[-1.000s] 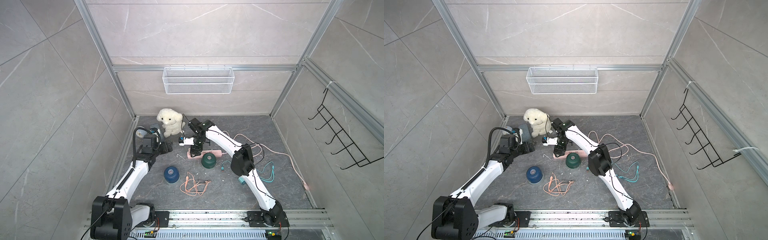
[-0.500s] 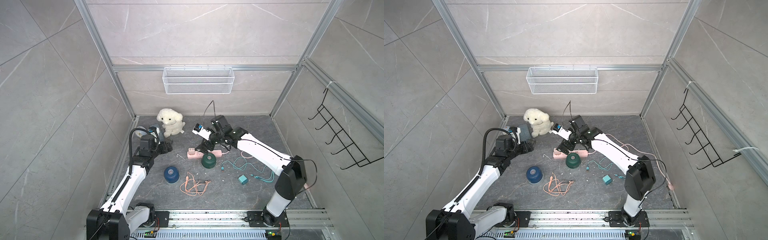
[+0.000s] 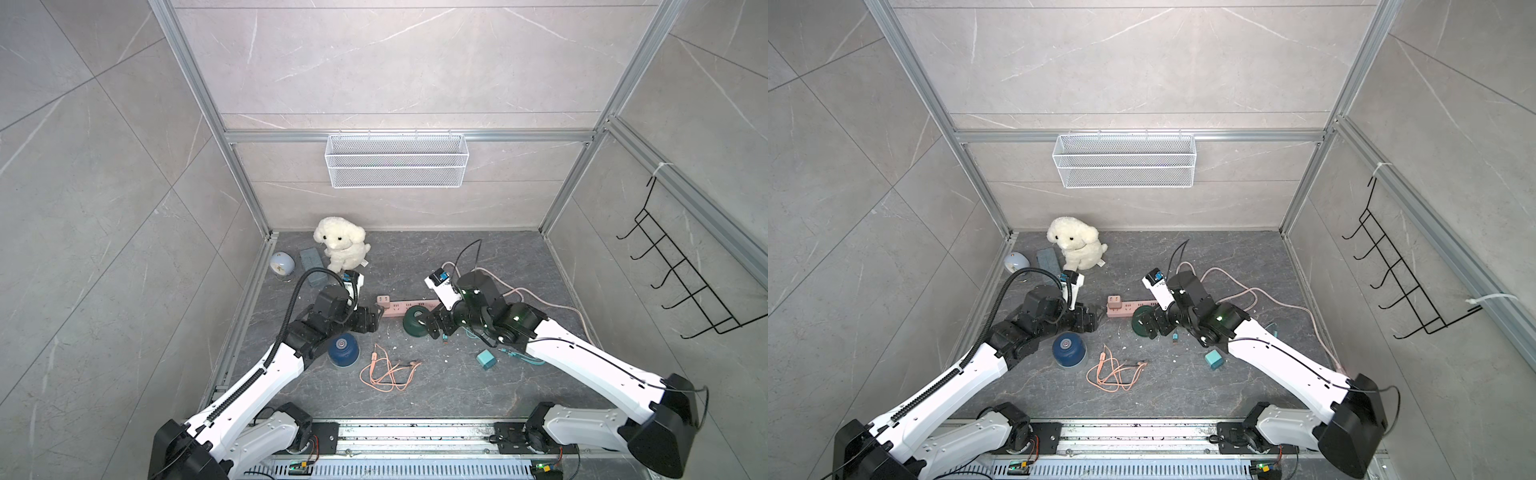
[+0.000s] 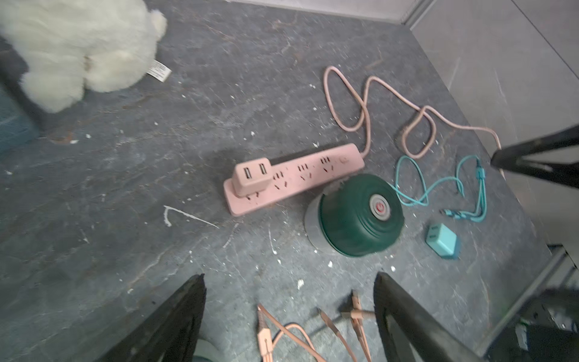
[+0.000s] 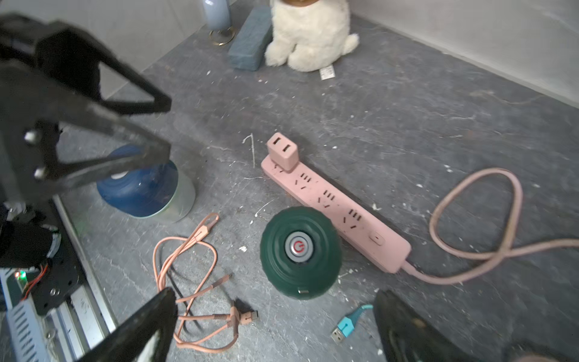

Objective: Charge the cordless meat grinders
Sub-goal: Pick up the charging cable from the center of the board.

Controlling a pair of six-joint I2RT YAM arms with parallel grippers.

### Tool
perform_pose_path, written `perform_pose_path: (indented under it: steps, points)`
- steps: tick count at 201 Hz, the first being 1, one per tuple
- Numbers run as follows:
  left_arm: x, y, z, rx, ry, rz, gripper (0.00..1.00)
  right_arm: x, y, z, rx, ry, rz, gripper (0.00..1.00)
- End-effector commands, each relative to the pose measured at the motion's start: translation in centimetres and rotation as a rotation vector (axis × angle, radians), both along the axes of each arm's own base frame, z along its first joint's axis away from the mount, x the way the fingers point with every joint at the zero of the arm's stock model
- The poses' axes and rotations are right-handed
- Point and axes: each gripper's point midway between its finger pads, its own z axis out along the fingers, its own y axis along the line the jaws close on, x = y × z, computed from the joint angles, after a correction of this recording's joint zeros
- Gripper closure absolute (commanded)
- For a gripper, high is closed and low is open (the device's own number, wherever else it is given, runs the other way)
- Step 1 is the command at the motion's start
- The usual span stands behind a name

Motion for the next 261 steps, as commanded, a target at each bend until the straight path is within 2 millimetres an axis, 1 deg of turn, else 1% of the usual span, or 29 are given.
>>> perform_pose_path:
  steps: [1,15,31,47,61,68,100,132,142,161,181,196,224,238,261]
  points:
    - [-1.5,-0.2,-1.1,0.026,0.038,0.007,0.16,-1.0,-2.6,-2.7,-0.046,0.087,-0.125,0.0]
    - [-2.5,-1.3,-1.7,0.028,0.054,-0.033,0.17,-1.8,-3.2,-3.9,-0.025,0.104,-0.143,0.0]
    - [-4.2,-3.3,-1.9,0.039,0.046,-0.126,0.18,-2.6,-3.9,-4.8,0.035,0.115,-0.177,0.0]
    - [-5.8,-5.2,-2.2,0.061,0.039,-0.224,0.18,-2.4,-5.4,-5.2,0.092,0.135,-0.312,0.0]
    - [-7.2,-6.8,-2.7,0.074,0.057,-0.305,0.18,-3.3,-4.9,-5.3,0.146,0.173,-0.285,0.0]
    - [-7.7,-7.4,-3.0,0.084,0.071,-0.338,0.18,-3.5,-5.1,-5.4,0.171,0.177,-0.301,0.0]
    - [-9.4,-9.2,-4.9,0.148,0.139,-0.428,0.21,-4.9,-5.3,-6.1,0.28,0.212,-0.301,0.0]
    - [-10.3,-11.3,-6.2,0.178,0.17,-0.492,0.24,-5.6,-5.6,-8.1,0.226,0.283,-0.32,0.0]
    - [-10.6,-12.1,-6.5,0.175,0.185,-0.522,0.26,-6.0,-5.3,-8.4,0.22,0.304,-0.291,0.0]
    - [-11.6,-13.6,-7.2,0.183,0.211,-0.582,0.31,-6.4,-5.2,-9.0,0.196,0.325,-0.278,0.0]
    - [-12.4,-14.2,-7.9,0.181,0.245,-0.615,0.37,-6.3,-5.9,-9.7,0.157,0.321,-0.3,0.0]
    - [-12.7,-13.9,-8.6,0.199,0.269,-0.618,0.42,-6.2,-6.0,-10.0,0.149,0.318,-0.304,0.02]
    - [-12.2,-13.0,-10.0,0.264,0.271,-0.589,0.46,-6.2,-5.8,-10.1,0.145,0.322,-0.3,0.03]
    - [-12.0,-13.3,-10.2,0.266,0.268,-0.593,0.51,-6.3,-5.5,-10.1,0.148,0.328,-0.285,0.03]
    - [-11.9,-13.8,-10.8,0.272,0.278,-0.607,0.62,-6.2,-5.6,-10.6,0.13,0.324,-0.281,0.04]
